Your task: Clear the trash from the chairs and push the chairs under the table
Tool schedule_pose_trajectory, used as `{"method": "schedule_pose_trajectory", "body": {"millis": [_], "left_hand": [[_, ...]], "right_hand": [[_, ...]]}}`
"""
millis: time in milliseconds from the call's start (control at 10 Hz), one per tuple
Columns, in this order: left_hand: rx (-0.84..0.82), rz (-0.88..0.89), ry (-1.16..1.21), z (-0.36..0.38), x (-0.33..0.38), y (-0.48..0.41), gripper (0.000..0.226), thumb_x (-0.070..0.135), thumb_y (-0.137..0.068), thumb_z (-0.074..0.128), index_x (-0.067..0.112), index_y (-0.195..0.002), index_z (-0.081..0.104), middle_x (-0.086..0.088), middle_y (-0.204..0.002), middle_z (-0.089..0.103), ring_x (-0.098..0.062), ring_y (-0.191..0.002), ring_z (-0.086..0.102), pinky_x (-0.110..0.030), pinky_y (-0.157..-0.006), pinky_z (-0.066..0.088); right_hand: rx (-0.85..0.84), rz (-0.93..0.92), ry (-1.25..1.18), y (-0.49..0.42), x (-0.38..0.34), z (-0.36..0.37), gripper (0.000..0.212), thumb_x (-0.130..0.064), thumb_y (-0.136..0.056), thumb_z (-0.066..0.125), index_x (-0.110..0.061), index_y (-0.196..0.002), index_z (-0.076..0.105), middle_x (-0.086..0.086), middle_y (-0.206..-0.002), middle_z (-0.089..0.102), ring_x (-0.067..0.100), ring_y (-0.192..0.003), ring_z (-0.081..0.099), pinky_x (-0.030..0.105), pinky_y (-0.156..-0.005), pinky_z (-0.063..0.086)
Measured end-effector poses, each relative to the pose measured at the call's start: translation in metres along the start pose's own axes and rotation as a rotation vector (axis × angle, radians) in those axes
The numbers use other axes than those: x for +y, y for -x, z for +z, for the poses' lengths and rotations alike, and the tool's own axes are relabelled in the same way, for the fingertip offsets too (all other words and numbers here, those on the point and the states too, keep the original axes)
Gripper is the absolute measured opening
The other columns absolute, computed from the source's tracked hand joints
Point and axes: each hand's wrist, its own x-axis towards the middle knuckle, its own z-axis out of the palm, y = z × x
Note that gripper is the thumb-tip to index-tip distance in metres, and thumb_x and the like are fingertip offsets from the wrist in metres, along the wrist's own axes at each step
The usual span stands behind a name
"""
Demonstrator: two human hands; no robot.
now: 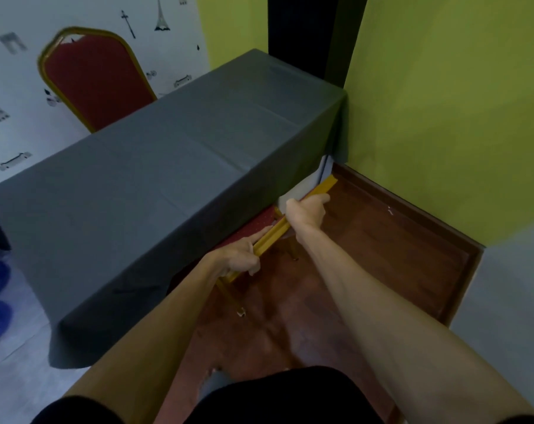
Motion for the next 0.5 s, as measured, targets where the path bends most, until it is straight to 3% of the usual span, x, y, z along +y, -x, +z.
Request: {"method": "schedule_pose_trajectory", "body": {"millis": [100,200,300,400,500], "left_hand": [[0.004,0.026,0.024,-0.001,-0.004,-0.001,0.111,0.006,-0.068,0.070,0.067,-0.143,0.015,-0.004,-0.145,0.046,-0.031,-0.125,0.053,-0.054,-0.103,0.049],[-0.065,0.052,0.052,-0.010,-0.007,0.006,0.107,0.026,-0.067,0.081,0.062,-0.146,0.018,-0.001,-0.153,0.041,-0.032,-0.131,0.050,-0.056,-0.107,0.046],[-0.103,0.110,0.048,-0.038,-0.011,0.026,0.088,0.030,-0.079,0.076,0.051,-0.150,0.029,0.006,-0.160,0.033,-0.030,-0.144,0.037,-0.062,-0.111,0.037],[-0.015,0.209,0.009,-0.080,-0.017,0.057,0.069,0.027,-0.089,0.069,0.043,-0.149,0.039,0.003,-0.158,0.039,-0.026,-0.144,0.039,-0.061,-0.112,0.037],[0.077,0.293,-0.074,-0.126,-0.016,0.086,0.057,0.025,-0.093,0.064,0.037,-0.146,0.046,0.003,-0.153,0.047,-0.022,-0.139,0.045,-0.051,-0.113,0.040]], "right_hand": [[0.003,-0.006,-0.001,0.005,0.000,-0.001,0.059,-0.005,-0.086,0.063,-0.010,-0.135,0.032,0.018,-0.128,0.057,0.033,-0.107,0.064,0.038,-0.081,0.057],[0.037,0.001,0.053,0.010,-0.004,0.000,0.059,-0.016,-0.090,0.063,-0.005,-0.139,0.032,0.019,-0.133,0.056,0.036,-0.114,0.061,0.040,-0.085,0.055],[0.076,-0.049,0.336,0.021,-0.013,-0.001,0.066,-0.038,-0.093,0.060,0.000,-0.140,0.034,0.019,-0.138,0.054,0.038,-0.121,0.057,0.045,-0.094,0.052],[0.159,-0.267,0.829,0.040,-0.019,0.004,0.052,-0.034,-0.095,0.054,-0.006,-0.139,0.046,0.017,-0.143,0.046,0.037,-0.127,0.051,0.047,-0.097,0.044],[0.176,-0.402,0.996,0.065,-0.040,0.015,0.039,-0.034,-0.099,0.045,-0.012,-0.127,0.061,0.012,-0.146,0.047,0.034,-0.127,0.050,0.053,-0.106,0.037]]}}
